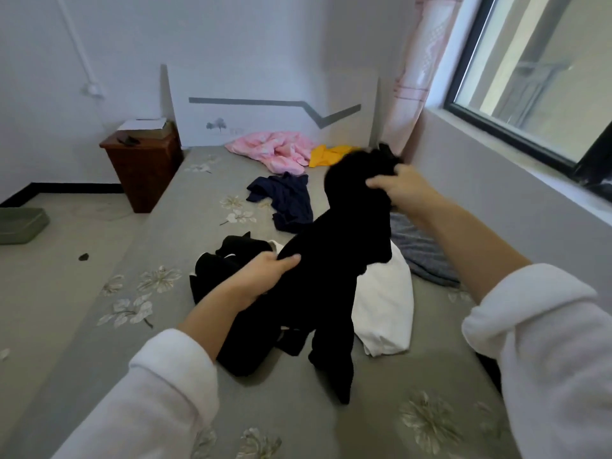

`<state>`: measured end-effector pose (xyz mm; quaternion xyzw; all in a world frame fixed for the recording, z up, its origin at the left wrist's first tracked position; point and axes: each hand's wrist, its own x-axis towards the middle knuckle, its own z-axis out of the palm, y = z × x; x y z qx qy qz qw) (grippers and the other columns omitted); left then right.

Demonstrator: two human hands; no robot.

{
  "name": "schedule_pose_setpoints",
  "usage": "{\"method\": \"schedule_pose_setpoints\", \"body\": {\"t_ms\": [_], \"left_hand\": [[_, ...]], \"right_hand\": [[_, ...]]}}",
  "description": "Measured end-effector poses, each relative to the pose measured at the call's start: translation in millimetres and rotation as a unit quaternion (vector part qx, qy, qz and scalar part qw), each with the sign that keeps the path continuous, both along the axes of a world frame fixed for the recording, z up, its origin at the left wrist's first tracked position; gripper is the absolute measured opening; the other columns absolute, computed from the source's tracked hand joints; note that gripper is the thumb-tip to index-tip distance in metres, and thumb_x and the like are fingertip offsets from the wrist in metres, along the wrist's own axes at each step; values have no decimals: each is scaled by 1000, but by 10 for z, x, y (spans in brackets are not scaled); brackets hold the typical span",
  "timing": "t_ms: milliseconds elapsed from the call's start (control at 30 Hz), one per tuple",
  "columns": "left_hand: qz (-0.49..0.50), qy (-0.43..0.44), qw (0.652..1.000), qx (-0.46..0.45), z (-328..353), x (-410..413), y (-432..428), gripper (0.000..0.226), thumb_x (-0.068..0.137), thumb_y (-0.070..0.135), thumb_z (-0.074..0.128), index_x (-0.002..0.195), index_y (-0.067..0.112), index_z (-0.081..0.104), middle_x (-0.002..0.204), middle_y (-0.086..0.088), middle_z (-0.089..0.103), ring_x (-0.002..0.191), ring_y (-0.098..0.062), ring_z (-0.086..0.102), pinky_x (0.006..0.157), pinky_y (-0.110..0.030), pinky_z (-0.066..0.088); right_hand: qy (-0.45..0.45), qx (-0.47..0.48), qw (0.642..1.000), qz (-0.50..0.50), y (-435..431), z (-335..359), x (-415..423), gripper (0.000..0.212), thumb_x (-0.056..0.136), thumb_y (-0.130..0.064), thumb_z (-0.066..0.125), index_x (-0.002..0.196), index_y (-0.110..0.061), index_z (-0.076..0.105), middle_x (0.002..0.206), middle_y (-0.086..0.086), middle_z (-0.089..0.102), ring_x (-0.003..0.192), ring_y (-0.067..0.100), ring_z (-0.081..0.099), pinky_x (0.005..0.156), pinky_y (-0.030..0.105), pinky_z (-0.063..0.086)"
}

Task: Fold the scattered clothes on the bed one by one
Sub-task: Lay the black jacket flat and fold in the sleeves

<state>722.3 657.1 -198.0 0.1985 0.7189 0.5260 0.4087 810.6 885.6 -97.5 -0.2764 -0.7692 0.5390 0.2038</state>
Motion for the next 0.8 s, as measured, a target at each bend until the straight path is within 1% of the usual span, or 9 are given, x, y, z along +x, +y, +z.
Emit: {"method": "schedule_pose_setpoints", "body": {"t_ms": [67, 167, 300, 400, 467, 533, 633, 700, 800], "left_hand": [[20, 1, 1000, -3, 162, -7, 123, 30, 94, 33, 58, 105, 7, 69, 102, -12, 73, 97, -28, 69, 92, -39, 52], [59, 4, 998, -31, 235, 38, 321, 33, 91, 35, 61, 102, 5, 67, 106, -17, 70, 100, -32, 67, 96, -44, 50], [108, -77, 991, -29, 202, 96, 521, 25, 92, 30, 61, 98, 6, 66, 102, -13, 69, 96, -27, 65, 88, -39, 52], [111, -110, 988, -20, 186, 139, 616, 20, 92, 27, 61, 98, 8, 64, 96, -10, 68, 90, -24, 64, 77, -34, 53], [113, -110, 987, -19, 198, 139, 668, 20, 92, 27, 61, 99, 8, 64, 97, -11, 67, 89, -25, 64, 76, -34, 52], [118, -116, 986, -7, 230, 103, 698, 20, 91, 29, 60, 100, 10, 63, 95, -10, 65, 82, -23, 62, 76, -34, 51], [70, -170, 983, 29, 298, 35, 668, 23, 92, 37, 52, 90, 15, 56, 69, -2, 57, 61, -15, 57, 63, -28, 46], [33, -167, 984, 52, 308, -21, 596, 28, 93, 42, 46, 92, 16, 59, 74, 1, 64, 71, -13, 61, 69, -29, 45], [66, -116, 989, 70, 220, -82, 434, 38, 92, 43, 47, 115, 17, 62, 99, 3, 69, 98, -15, 62, 87, -35, 48]], "right_hand": [[-69, -2, 998, 9, 17, -251, 97, 10, 90, -8, 58, 99, -10, 55, 96, 13, 58, 76, 18, 57, 65, 26, 47], [-135, -20, 990, 40, -31, -564, 304, 31, 89, -11, 61, 119, -12, 52, 104, 11, 59, 92, 21, 56, 74, 33, 45], [-208, -62, 953, 211, -189, -792, 600, 41, 88, -16, 63, 128, -20, 52, 115, -2, 66, 111, 13, 60, 92, 37, 49], [-240, -57, 924, 292, -327, -909, 698, 47, 83, -27, 72, 125, -31, 51, 117, -8, 64, 109, 7, 60, 88, 27, 48], [-217, -29, 934, 284, -380, -1011, 672, 46, 81, -28, 75, 121, -28, 52, 113, -5, 64, 98, 7, 64, 80, 21, 48], [-172, -4, 956, 236, -381, -1073, 608, 31, 85, -26, 71, 112, -21, 56, 98, 4, 66, 83, 12, 62, 75, 24, 48], [-133, -35, 971, 196, -324, -1057, 526, 19, 93, -18, 60, 110, -10, 60, 92, 14, 65, 83, 21, 61, 77, 32, 52], [-97, -81, 976, 175, -295, -1030, 484, 16, 94, -12, 57, 108, -8, 62, 92, 13, 67, 82, 23, 64, 81, 37, 55], [-20, -150, 980, 131, -264, -989, 423, 12, 94, -8, 55, 105, -8, 60, 86, 10, 66, 78, 25, 65, 79, 38, 57]]}}
